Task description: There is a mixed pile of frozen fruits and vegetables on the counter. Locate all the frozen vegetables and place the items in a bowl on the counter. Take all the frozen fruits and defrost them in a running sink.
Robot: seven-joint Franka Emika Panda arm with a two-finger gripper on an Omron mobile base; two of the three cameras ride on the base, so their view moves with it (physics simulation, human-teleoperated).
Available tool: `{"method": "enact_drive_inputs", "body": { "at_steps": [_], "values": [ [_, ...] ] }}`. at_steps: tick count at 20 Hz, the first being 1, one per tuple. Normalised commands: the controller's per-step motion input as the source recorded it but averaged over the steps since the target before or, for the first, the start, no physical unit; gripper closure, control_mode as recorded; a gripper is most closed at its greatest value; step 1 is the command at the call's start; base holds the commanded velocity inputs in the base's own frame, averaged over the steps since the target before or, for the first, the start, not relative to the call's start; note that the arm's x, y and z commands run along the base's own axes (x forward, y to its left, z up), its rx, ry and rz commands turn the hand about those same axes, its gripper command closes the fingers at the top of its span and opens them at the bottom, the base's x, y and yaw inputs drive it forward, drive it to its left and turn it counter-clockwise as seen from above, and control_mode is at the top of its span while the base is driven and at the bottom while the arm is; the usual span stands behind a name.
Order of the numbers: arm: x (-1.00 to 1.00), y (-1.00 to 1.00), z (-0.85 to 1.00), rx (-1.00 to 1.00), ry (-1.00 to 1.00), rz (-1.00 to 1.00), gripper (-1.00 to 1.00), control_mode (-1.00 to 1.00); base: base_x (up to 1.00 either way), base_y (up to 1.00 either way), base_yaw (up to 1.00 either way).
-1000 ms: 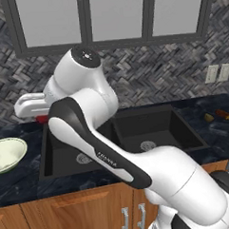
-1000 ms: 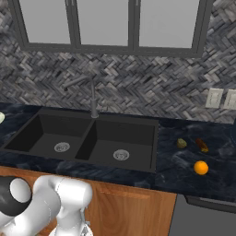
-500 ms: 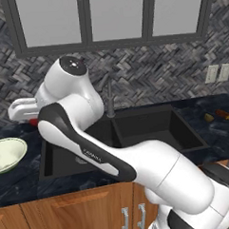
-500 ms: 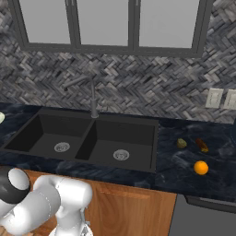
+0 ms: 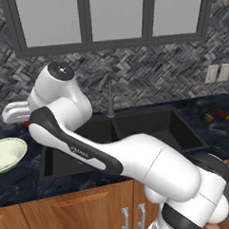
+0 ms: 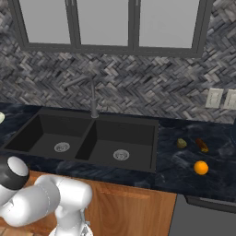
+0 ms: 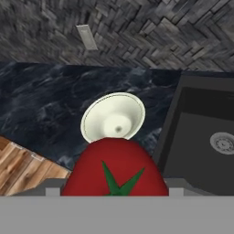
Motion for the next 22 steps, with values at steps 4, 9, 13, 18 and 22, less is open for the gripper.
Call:
{"method": "enact_drive_inputs", "body": {
  "at_steps": [4, 9, 13, 18, 22],
  "values": [
    [0.2, 0.21, -0.17, -0.02, 0.0, 0.0, 1.0, -1.0, 0.0, 0.0, 0.0],
    [0.17, 0.19, -0.19, -0.01, 0.0, 0.0, 1.0, -1.0, 0.0, 0.0, 0.0],
    [0.16, 0.18, -0.19, -0.02, 0.05, 0.0, 1.0, -1.0, 0.0, 0.0, 0.0],
    [0.13, 0.15, -0.2, 0.0, 0.02, 0.0, 1.0, -1.0, 0.0, 0.0, 0.0],
    [0.11, 0.15, -0.19, 0.0, 0.01, 0.0, 1.0, -1.0, 0.0, 0.0, 0.0]
  ]
}}
